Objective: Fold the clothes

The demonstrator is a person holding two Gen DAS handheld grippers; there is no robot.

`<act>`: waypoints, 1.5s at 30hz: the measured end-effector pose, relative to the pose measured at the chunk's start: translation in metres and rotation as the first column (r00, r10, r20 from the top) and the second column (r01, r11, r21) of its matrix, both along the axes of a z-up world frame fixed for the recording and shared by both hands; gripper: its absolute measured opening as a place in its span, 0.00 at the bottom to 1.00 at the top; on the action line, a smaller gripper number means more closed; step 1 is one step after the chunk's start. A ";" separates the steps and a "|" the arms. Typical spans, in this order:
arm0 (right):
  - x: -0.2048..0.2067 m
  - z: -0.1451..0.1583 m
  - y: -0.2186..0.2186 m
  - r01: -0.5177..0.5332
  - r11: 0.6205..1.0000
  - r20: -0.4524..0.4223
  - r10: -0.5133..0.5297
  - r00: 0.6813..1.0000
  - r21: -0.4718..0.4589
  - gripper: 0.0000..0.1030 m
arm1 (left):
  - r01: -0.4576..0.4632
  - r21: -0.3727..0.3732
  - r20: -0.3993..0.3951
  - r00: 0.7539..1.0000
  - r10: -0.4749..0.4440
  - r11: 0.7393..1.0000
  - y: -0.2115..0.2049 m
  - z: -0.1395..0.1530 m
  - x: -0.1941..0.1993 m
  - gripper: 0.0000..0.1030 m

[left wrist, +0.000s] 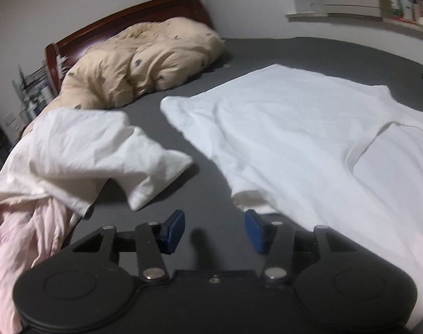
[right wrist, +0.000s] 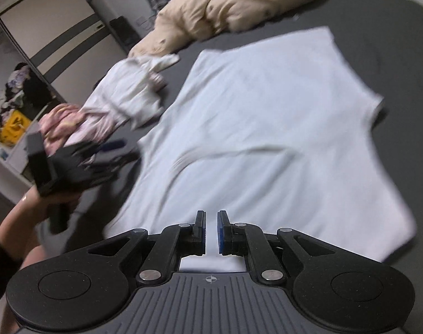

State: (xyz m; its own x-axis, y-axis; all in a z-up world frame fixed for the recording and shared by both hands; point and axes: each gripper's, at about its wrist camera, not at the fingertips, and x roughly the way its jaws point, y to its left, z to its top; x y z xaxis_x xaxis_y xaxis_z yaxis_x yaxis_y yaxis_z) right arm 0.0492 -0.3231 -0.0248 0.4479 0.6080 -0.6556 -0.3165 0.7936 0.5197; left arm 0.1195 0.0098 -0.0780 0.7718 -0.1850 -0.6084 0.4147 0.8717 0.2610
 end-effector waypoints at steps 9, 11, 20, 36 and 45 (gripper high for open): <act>-0.013 -0.014 0.029 0.051 0.993 -0.085 -0.041 0.995 0.110 0.08 | 0.008 -0.058 0.015 1.000 -0.008 0.998 -0.007 -0.008 0.015 0.34; -0.014 -0.014 0.032 0.065 0.992 -0.083 -0.056 0.995 0.105 0.08 | 0.017 -0.076 0.012 1.000 -0.016 0.997 -0.009 -0.008 0.017 0.22; -0.019 -0.007 0.069 0.007 0.996 -0.017 -0.006 1.000 0.084 0.08 | -0.011 -0.039 0.025 1.000 0.012 0.999 -0.010 -0.005 0.004 0.07; -0.063 -0.010 0.116 -0.120 0.987 0.099 0.130 0.987 -0.107 0.08 | -0.063 -0.062 -0.005 0.998 0.063 0.996 0.003 0.008 -0.009 0.28; -0.080 -0.016 0.117 -0.071 0.989 0.129 0.088 0.988 -0.129 0.08 | -0.053 -0.256 -0.122 0.992 0.023 0.965 0.013 0.035 -0.080 0.43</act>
State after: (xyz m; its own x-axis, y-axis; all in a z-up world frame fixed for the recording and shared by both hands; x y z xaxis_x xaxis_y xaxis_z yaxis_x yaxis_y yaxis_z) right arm -0.0308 -0.2057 -0.0411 0.4907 0.5630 -0.6650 -0.4411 0.8187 0.3677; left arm 0.0393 0.0227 -0.0435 0.7078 -0.3194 -0.6301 0.3941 0.9188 -0.0230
